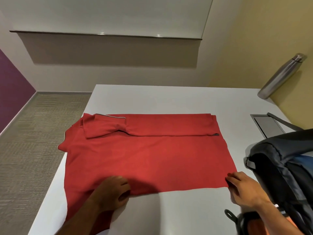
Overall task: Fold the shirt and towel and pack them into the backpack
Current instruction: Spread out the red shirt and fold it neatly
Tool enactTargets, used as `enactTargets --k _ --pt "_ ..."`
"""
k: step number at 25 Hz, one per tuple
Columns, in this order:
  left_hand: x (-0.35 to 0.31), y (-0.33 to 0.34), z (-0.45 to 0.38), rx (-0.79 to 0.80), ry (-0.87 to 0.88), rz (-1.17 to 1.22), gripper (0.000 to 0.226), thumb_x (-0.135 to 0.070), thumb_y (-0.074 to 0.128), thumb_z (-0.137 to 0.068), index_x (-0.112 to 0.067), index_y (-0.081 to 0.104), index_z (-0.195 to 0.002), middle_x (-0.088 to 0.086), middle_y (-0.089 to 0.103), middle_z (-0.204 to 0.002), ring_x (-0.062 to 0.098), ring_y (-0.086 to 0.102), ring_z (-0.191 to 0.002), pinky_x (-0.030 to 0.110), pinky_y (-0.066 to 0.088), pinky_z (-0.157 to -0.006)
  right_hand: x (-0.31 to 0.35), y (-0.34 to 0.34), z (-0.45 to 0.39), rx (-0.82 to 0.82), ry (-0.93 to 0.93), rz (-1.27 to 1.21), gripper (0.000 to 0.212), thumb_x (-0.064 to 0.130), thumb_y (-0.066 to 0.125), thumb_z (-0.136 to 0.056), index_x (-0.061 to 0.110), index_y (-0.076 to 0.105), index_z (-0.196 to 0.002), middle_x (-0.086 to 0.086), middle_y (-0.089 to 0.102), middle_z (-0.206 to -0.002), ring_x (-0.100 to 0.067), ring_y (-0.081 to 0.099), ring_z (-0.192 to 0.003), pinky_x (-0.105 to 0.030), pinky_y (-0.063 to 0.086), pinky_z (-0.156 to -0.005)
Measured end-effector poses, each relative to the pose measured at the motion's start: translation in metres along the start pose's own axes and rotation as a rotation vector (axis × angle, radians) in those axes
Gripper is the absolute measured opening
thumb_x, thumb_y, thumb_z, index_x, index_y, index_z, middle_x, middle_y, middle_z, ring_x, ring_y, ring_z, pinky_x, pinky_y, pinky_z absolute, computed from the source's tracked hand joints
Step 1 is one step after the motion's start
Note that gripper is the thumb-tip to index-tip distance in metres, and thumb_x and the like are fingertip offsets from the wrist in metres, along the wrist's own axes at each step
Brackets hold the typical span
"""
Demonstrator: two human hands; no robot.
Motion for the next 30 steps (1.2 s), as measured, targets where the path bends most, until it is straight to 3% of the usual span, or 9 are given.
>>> enactTargets --k 6,9,13,15,17,21,25,30 --pt "0.005 0.000 0.007 0.111 -0.031 -0.091 0.024 -0.032 0.067 -0.052 -0.028 0.058 -0.074 -0.011 0.055 -0.076 0.013 0.052 -0.069 0.026 0.042 -0.054 -0.003 -0.002 -0.005 -0.038 -0.096 0.060 0.021 0.027 0.081 -0.064 0.021 0.078 -0.084 0.009 0.072 -0.081 -0.016 0.065 -0.066 -0.028 0.054 -0.050" --pt "0.012 -0.008 0.011 0.071 -0.111 0.021 0.017 -0.028 0.061 -0.056 -0.025 0.056 -0.072 -0.010 0.058 -0.073 0.014 0.054 -0.064 0.028 0.040 -0.051 -0.008 -0.005 -0.011 -0.004 -0.059 0.044 0.029 0.026 0.084 -0.053 0.027 0.079 -0.081 0.011 0.073 -0.080 -0.014 0.067 -0.065 -0.026 0.053 -0.047" --pt "0.040 -0.030 -0.001 0.091 -0.278 0.171 0.013 -0.026 0.053 -0.063 -0.024 0.057 -0.075 -0.008 0.062 -0.072 0.017 0.057 -0.066 0.029 0.044 -0.056 -0.016 -0.028 -0.028 0.068 0.055 -0.051 0.027 0.039 0.060 -0.068 0.031 0.073 -0.090 0.014 0.069 -0.085 -0.012 0.067 -0.077 -0.017 0.047 -0.057" --pt "0.056 -0.046 -0.013 0.150 -0.404 0.256 0.010 -0.022 0.049 -0.064 -0.027 0.056 -0.071 -0.008 0.061 -0.066 0.011 0.055 -0.061 0.031 0.045 -0.058 -0.017 -0.044 -0.040 0.104 0.087 -0.105 0.027 0.041 0.064 -0.067 0.036 0.072 -0.092 0.018 0.063 -0.079 -0.011 0.068 -0.077 -0.011 0.036 -0.054" --pt "0.072 -0.062 -0.028 0.164 -0.493 0.383 0.014 -0.015 0.053 -0.067 -0.027 0.061 -0.064 -0.011 0.063 -0.060 0.007 0.056 -0.055 0.030 0.048 -0.060 -0.015 -0.061 -0.055 0.060 0.098 -0.134 0.026 0.029 0.071 -0.069 0.034 0.074 -0.095 0.017 0.064 -0.079 -0.016 0.069 -0.080 -0.010 0.031 -0.054" --pt "0.102 -0.083 -0.054 0.118 -0.569 0.394 0.016 -0.008 0.064 -0.072 -0.022 0.069 -0.067 -0.011 0.069 -0.062 0.005 0.064 -0.056 0.030 0.054 -0.061 -0.017 -0.082 -0.097 -0.034 0.104 -0.187 0.026 0.008 0.064 -0.075 0.018 0.073 -0.097 0.000 0.073 -0.089 -0.027 0.066 -0.080 -0.024 0.039 -0.057" --pt "0.123 -0.089 -0.081 0.046 -0.652 0.219 0.013 -0.014 0.068 -0.075 -0.026 0.070 -0.070 -0.014 0.067 -0.065 0.007 0.065 -0.065 0.026 0.052 -0.066 -0.017 -0.087 -0.139 -0.030 0.096 -0.151 0.026 0.004 0.059 -0.082 0.014 0.071 -0.103 -0.007 0.071 -0.097 -0.030 0.065 -0.086 -0.035 0.048 -0.071" --pt "0.140 -0.085 -0.105 0.056 -0.759 0.137 0.012 -0.017 0.067 -0.080 -0.029 0.071 -0.077 -0.006 0.072 -0.079 0.020 0.067 -0.078 0.030 0.054 -0.071 -0.014 -0.083 -0.176 0.019 0.113 -0.141 0.032 0.004 0.056 -0.083 0.017 0.069 -0.109 -0.005 0.070 -0.102 -0.029 0.064 -0.091 -0.040 0.053 -0.076"
Point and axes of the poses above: each hand's wrist, its own z-axis away from the middle knuckle, its own y-axis out of the palm, x = y × z, the point moved 3 cm from there along -z, towards the middle knuckle
